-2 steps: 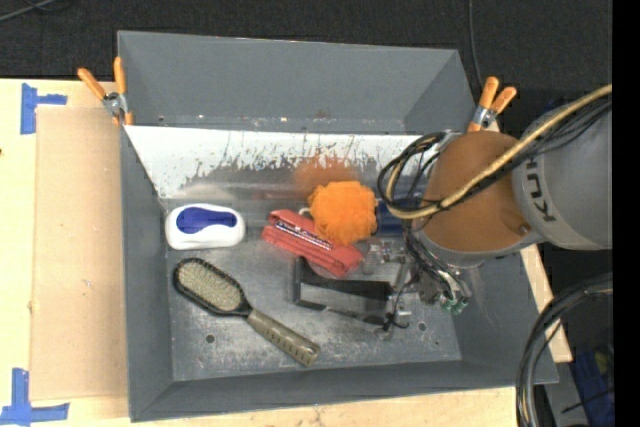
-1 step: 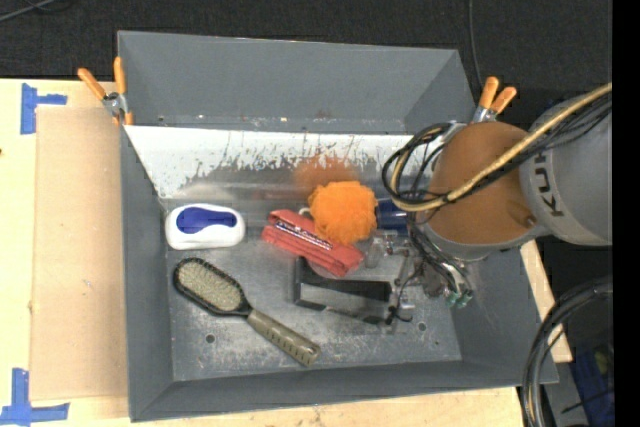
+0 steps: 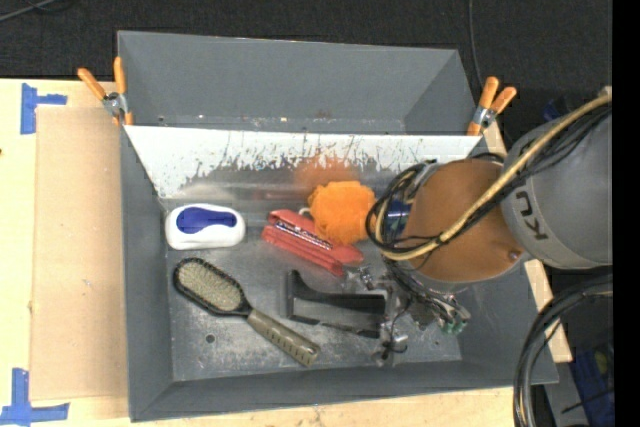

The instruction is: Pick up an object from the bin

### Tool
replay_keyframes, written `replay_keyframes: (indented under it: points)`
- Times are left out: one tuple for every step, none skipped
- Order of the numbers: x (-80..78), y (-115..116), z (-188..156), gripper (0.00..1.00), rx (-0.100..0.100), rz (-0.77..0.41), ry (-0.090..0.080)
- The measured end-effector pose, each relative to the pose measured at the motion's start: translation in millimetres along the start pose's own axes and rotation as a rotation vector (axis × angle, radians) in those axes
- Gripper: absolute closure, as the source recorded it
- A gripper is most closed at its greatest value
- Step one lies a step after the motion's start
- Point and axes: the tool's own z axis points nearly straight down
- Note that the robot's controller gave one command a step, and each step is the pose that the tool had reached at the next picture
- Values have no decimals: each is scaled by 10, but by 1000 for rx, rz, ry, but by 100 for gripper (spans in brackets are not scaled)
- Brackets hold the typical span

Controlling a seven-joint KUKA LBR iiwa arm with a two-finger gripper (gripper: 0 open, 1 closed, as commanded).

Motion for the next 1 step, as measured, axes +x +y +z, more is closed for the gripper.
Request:
replay_keyframes:
  points:
    - [-108,-200,-202,100,0,319,2]
